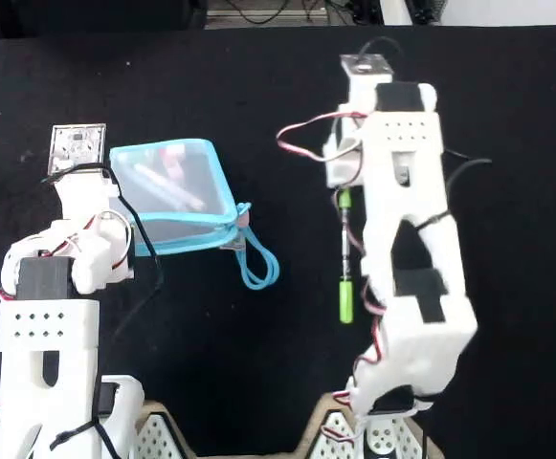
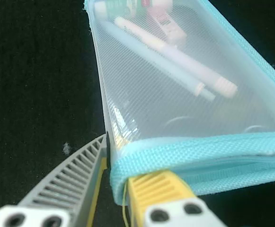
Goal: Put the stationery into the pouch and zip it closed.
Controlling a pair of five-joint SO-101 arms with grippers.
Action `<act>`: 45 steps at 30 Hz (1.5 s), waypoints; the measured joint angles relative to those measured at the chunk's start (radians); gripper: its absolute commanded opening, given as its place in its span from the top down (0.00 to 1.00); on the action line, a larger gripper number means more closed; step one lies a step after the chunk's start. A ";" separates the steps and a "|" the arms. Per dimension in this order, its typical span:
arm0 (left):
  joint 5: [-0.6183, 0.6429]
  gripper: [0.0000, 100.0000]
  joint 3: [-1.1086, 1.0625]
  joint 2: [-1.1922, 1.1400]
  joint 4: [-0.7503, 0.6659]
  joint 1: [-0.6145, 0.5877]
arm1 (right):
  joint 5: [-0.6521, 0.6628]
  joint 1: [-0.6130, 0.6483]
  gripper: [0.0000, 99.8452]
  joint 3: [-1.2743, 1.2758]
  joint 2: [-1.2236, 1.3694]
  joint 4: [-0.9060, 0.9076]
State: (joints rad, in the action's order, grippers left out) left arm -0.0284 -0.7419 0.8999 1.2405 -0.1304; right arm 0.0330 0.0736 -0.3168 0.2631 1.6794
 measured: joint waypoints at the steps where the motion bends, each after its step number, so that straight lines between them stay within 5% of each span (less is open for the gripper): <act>1: 0.000 0.97 0.000 0.000 0.000 0.000 | 0.000 0.018 0.99 0.012 -0.026 0.000; 16: 0.000 0.97 0.000 0.000 0.000 0.000 | -0.061 0.176 0.99 0.146 -0.537 -0.081; 31: 0.000 0.97 0.000 0.000 0.000 0.000 | -0.071 0.379 0.99 0.624 -1.151 -0.463; 45: 0.000 0.97 0.000 0.000 0.000 0.000 | -0.072 0.672 0.99 0.698 -1.272 -0.637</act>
State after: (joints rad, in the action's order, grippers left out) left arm -0.0284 -0.7419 0.8999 1.2405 -0.1304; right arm -0.0391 0.7457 0.3813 -1.0088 1.0426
